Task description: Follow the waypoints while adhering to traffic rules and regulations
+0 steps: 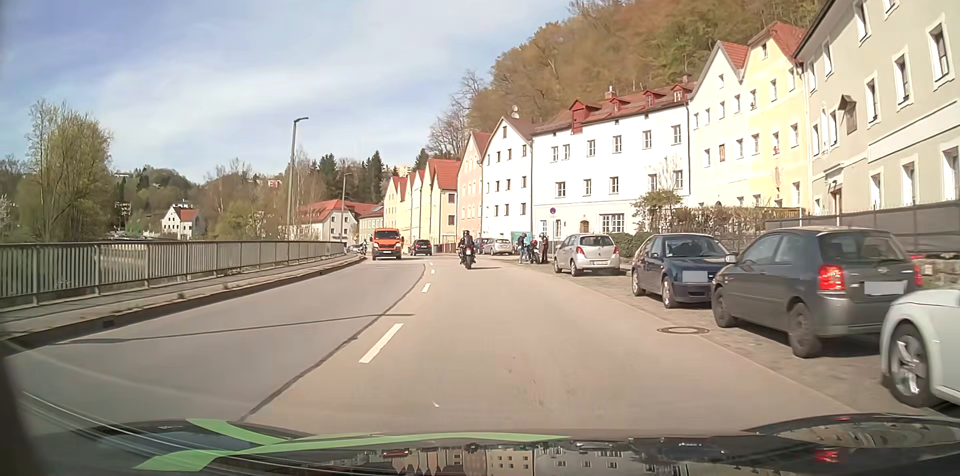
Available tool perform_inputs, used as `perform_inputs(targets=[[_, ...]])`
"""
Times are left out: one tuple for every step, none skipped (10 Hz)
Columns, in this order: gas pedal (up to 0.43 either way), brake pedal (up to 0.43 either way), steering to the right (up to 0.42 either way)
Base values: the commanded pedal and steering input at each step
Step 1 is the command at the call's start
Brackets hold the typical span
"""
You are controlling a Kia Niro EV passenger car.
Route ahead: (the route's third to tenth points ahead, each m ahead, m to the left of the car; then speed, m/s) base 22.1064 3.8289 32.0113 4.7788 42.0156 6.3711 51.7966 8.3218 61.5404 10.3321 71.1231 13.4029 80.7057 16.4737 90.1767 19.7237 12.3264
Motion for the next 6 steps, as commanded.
perform_inputs(targets=[[0.059,0.0,-0.022],[0.059,0.0,-0.021],[0.059,0.0,-0.022],[0.059,0.0,-0.022],[0.059,0.0,-0.022],[0.059,0.0,-0.022]])
